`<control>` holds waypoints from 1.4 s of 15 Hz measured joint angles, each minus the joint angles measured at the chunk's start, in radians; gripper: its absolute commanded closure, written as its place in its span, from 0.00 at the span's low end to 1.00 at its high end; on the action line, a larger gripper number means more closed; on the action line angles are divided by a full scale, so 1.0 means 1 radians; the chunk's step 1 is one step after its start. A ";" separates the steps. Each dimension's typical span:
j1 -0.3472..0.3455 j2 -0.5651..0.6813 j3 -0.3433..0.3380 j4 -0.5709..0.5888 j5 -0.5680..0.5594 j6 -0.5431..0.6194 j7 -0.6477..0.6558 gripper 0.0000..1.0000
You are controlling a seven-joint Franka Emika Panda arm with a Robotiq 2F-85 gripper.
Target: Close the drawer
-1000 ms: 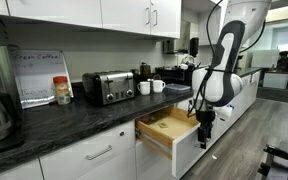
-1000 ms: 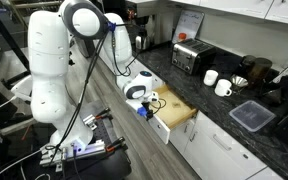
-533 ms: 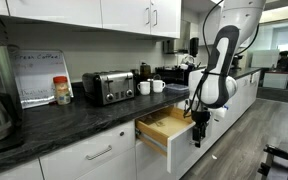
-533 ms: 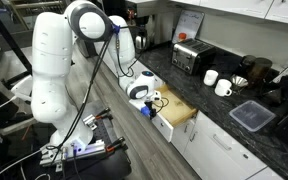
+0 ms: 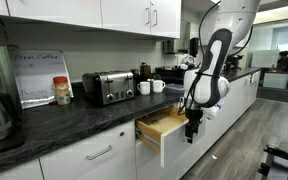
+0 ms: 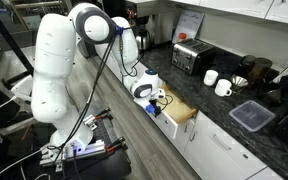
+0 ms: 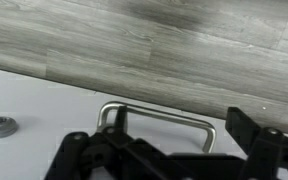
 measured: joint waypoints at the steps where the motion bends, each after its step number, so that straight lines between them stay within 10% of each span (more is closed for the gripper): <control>1: 0.001 0.006 0.000 0.012 0.000 0.002 0.000 0.00; 21: 0.046 0.069 -0.025 0.144 0.000 0.086 0.013 0.00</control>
